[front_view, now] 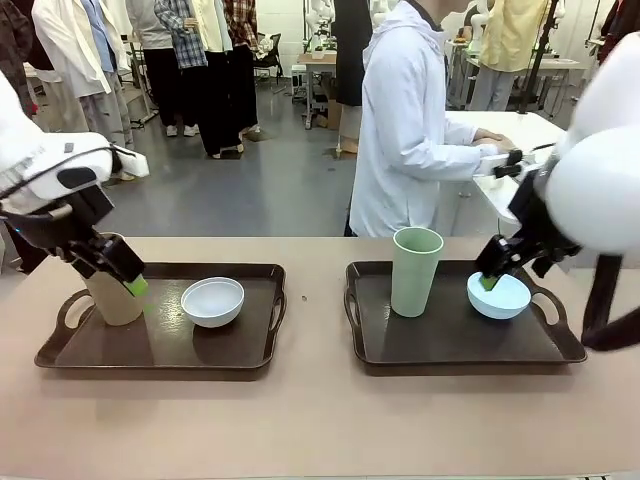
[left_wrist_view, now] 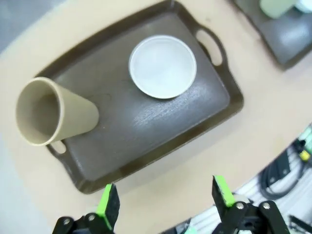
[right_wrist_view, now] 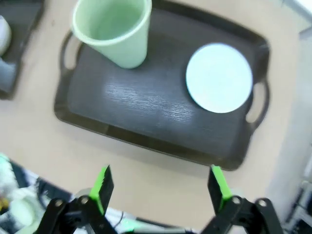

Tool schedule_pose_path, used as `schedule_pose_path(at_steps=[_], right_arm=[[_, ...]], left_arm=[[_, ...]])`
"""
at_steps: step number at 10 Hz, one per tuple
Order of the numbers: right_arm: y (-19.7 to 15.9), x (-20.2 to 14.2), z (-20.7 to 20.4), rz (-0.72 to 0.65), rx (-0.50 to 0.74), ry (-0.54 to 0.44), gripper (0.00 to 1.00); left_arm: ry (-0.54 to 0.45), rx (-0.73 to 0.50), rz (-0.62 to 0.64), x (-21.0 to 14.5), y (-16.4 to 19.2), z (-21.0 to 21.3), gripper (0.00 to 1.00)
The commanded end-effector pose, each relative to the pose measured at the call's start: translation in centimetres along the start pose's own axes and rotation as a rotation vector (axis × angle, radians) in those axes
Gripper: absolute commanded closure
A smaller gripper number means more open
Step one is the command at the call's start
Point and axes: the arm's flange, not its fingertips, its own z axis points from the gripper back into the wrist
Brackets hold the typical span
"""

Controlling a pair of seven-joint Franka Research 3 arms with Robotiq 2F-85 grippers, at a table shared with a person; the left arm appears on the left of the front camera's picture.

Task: Set up a tray with a mat and arrange the tableware.
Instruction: Pick up the Picnic Bowl and Reusable plastic cup from the Handle tray in front of the human's position and hold them in the air.

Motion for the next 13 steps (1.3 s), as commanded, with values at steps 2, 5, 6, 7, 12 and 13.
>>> schedule_pose_path(at_steps=[2,5,6,7,12,13], right_arm=[[-7.5,-9.5,-3.2,-0.098,0.233,-0.088,0.0],[-12.0,-11.9,-1.9,-0.188,0.396,-0.194,0.0],[-13.9,-12.9,-1.6,-0.228,0.418,-0.219,0.0],[-15.6,-14.1,-1.4,-0.269,0.437,-0.239,0.0],[-21.1,-18.1,-1.8,-0.388,0.549,-0.335,0.0],[-21.1,-18.0,-1.8,-0.386,0.555,-0.34,0.0]], left_arm=[[-0.033,-0.157,0.159,-2.1,5.6,0.5,0.0],[-0.105,-0.353,0.269,-3.8,11.1,2.4,0.0],[-0.135,-0.398,0.303,-5.0,13.3,2.6,0.0],[-0.164,-0.435,0.357,-6.3,15.4,2.7,0.0],[-0.176,-0.531,0.525,-10.2,22.6,1.6,0.0],[-0.182,-0.54,0.542,-10.3,23.1,1.0,0.0]])
